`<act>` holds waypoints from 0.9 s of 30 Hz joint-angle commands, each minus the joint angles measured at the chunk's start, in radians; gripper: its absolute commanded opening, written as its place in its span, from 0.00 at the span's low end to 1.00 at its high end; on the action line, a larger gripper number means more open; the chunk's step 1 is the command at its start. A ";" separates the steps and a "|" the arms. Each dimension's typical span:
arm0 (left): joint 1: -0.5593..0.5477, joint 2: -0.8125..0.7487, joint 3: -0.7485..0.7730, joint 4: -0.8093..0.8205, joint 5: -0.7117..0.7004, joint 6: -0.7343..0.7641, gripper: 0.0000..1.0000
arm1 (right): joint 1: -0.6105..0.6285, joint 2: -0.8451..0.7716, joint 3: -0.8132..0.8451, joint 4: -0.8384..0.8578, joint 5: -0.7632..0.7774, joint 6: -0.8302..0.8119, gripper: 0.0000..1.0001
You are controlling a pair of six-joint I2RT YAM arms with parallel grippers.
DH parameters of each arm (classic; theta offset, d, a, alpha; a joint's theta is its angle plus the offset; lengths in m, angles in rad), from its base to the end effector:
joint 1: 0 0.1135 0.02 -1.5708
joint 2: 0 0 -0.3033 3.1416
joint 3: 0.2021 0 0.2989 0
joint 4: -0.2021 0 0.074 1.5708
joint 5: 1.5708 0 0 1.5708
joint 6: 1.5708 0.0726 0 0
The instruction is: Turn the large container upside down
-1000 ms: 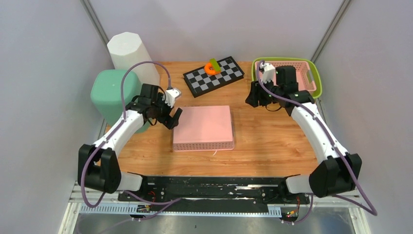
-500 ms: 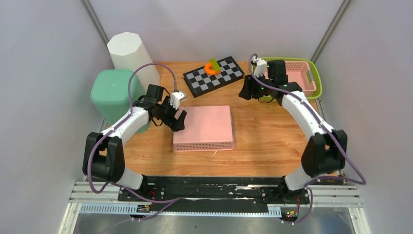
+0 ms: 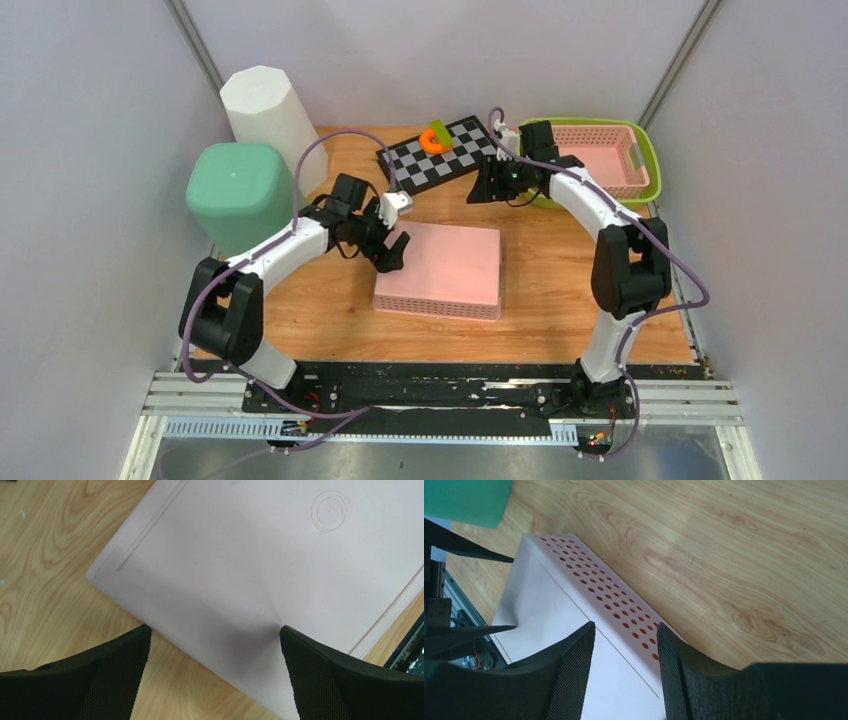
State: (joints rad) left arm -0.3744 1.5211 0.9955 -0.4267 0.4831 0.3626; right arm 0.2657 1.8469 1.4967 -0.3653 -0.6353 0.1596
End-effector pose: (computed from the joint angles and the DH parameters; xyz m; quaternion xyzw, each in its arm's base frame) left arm 0.3306 -0.1662 0.2087 0.4011 0.8366 -0.2296 0.2942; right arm 0.4695 0.1724 0.2743 -0.1752 0.8563 0.3610 0.3251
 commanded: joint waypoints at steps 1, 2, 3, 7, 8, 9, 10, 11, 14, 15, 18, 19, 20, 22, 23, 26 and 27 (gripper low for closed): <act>-0.089 0.089 0.055 0.030 -0.065 -0.022 1.00 | 0.003 -0.051 -0.056 -0.067 -0.040 -0.058 0.52; -0.110 0.108 0.078 0.035 -0.071 -0.028 1.00 | -0.003 -0.067 -0.075 -0.083 -0.041 -0.074 0.52; -0.132 0.131 0.103 0.037 -0.077 -0.035 1.00 | -0.012 -0.086 -0.102 -0.094 -0.042 -0.085 0.52; -0.209 0.225 0.235 0.005 -0.081 -0.045 1.00 | -0.072 -0.158 -0.179 -0.126 -0.053 -0.099 0.52; -0.222 0.244 0.271 -0.011 -0.078 -0.047 1.00 | -0.092 -0.177 -0.195 -0.133 -0.062 -0.100 0.52; -0.228 0.258 0.311 -0.028 -0.075 -0.051 1.00 | -0.112 -0.194 -0.211 -0.136 -0.067 -0.104 0.52; -0.232 0.266 0.364 -0.053 -0.071 -0.054 1.00 | -0.129 -0.212 -0.224 -0.138 -0.071 -0.108 0.52; -0.232 0.262 0.399 -0.077 -0.068 -0.055 1.00 | -0.143 -0.228 -0.236 -0.136 -0.072 -0.113 0.52; -0.232 0.190 0.432 -0.121 -0.089 -0.020 1.00 | -0.166 -0.257 -0.255 -0.136 -0.060 -0.136 0.52; -0.233 0.156 0.417 -0.127 -0.096 0.010 1.00 | -0.167 -0.257 -0.254 -0.136 -0.058 -0.139 0.52; -0.232 0.045 0.334 -0.161 -0.117 0.091 1.00 | -0.167 -0.233 -0.240 -0.133 -0.067 -0.127 0.52; -0.232 0.014 0.304 -0.181 -0.116 0.123 1.00 | -0.167 -0.220 -0.234 -0.130 -0.067 -0.122 0.52; -0.232 -0.012 0.268 -0.199 -0.114 0.150 1.00 | -0.167 -0.207 -0.225 -0.130 -0.064 -0.117 0.52; -0.234 -0.055 0.192 -0.217 -0.118 0.187 1.00 | -0.167 -0.180 -0.209 -0.129 -0.053 -0.113 0.52; -0.235 -0.072 0.156 -0.218 -0.125 0.201 1.00 | -0.167 -0.167 -0.201 -0.129 -0.045 -0.110 0.52; -0.252 -0.105 0.058 -0.193 -0.168 0.218 1.00 | -0.167 -0.136 -0.187 -0.129 -0.031 -0.106 0.52; -0.260 -0.110 0.031 -0.175 -0.184 0.214 1.00 | -0.167 -0.130 -0.186 -0.128 -0.026 -0.106 0.52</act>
State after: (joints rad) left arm -0.6106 1.4139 1.1336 -0.5777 0.3592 0.5163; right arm 0.1020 1.6806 1.2709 -0.4789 -0.6788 0.0555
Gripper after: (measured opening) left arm 0.997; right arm 0.520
